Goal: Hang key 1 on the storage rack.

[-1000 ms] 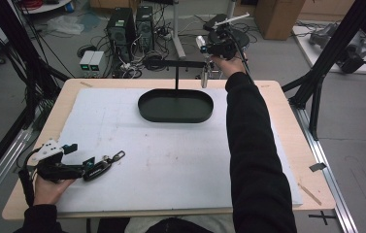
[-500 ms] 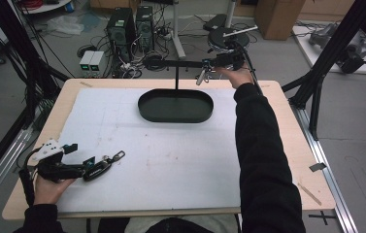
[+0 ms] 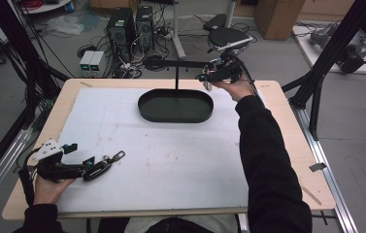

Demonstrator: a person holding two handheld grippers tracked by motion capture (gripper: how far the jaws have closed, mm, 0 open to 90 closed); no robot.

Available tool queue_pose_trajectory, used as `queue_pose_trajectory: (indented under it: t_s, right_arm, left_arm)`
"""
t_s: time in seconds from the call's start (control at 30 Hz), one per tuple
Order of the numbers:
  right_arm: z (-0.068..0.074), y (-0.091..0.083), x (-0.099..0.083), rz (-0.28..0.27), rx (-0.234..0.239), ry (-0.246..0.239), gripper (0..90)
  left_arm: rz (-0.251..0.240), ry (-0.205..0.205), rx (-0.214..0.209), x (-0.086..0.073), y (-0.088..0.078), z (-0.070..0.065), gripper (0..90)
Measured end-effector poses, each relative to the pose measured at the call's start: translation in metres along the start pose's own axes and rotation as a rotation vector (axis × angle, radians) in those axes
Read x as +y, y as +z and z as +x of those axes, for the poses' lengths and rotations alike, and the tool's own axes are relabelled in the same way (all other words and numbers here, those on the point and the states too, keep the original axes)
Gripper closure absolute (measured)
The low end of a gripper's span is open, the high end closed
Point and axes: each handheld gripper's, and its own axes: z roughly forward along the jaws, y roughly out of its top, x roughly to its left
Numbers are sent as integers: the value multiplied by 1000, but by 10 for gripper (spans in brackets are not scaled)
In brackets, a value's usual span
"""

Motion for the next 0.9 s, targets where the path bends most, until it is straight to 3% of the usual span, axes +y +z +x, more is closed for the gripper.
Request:
queue_pose_trajectory:
  t_s: [0.3, 0.9]
  right_arm:
    - [19, -3, -31, -3, 14, -45, 7]
    - [24, -36, -86, -39, -32, -32, 7]
  left_arm:
    - [-2, -1, 2, 0, 0, 0, 102]
    - [6, 6, 1, 0, -1, -1, 102]
